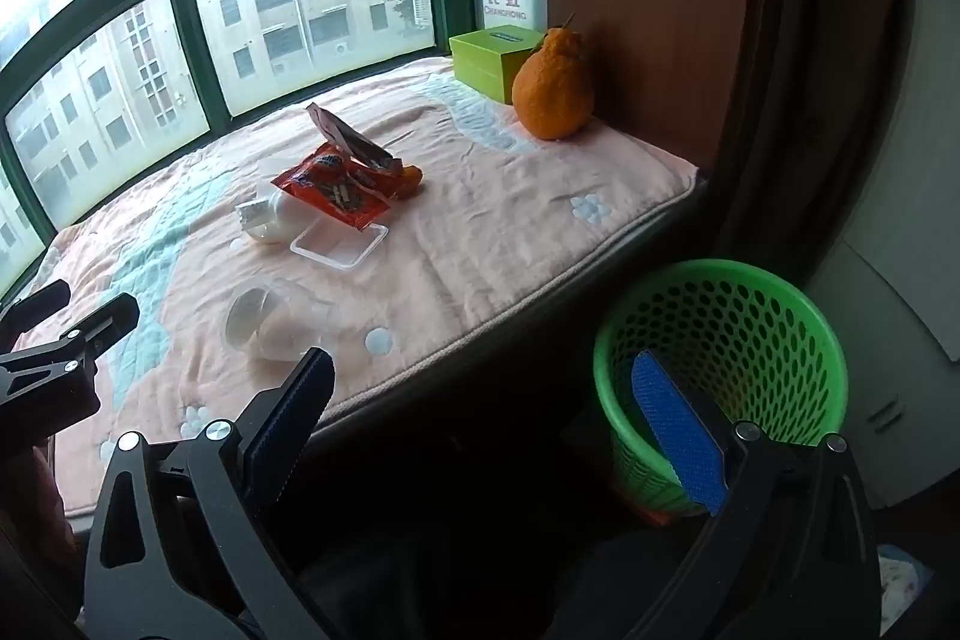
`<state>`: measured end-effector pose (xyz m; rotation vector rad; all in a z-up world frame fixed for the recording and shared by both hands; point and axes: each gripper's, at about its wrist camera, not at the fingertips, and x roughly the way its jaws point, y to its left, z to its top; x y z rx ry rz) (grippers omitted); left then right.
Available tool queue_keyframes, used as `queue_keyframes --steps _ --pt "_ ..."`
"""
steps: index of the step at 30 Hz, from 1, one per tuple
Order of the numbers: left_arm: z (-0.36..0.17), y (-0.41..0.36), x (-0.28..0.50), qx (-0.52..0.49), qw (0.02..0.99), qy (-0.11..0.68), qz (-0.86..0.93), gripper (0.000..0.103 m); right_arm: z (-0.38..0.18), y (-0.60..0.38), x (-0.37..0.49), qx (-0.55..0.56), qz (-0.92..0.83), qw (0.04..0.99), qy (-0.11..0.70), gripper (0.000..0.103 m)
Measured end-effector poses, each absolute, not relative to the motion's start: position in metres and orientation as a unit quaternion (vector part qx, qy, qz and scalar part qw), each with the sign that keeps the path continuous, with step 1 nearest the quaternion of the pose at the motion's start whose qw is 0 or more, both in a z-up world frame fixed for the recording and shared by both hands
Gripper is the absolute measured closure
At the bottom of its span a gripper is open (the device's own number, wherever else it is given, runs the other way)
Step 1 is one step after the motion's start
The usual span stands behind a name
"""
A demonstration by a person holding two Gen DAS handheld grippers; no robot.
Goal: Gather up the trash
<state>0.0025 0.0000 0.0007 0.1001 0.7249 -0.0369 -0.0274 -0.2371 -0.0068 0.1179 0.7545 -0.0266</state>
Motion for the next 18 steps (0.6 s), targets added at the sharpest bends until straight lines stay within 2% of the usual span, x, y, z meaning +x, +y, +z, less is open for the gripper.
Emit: queue_keyframes --steps 18 --pt "-0.001 -0.0021 0.0031 0.049 0.933 0.357 -0.021 0.006 -0.0086 -0.24 -0.0256 0.054 -0.017 0.928 0.368 0.005"
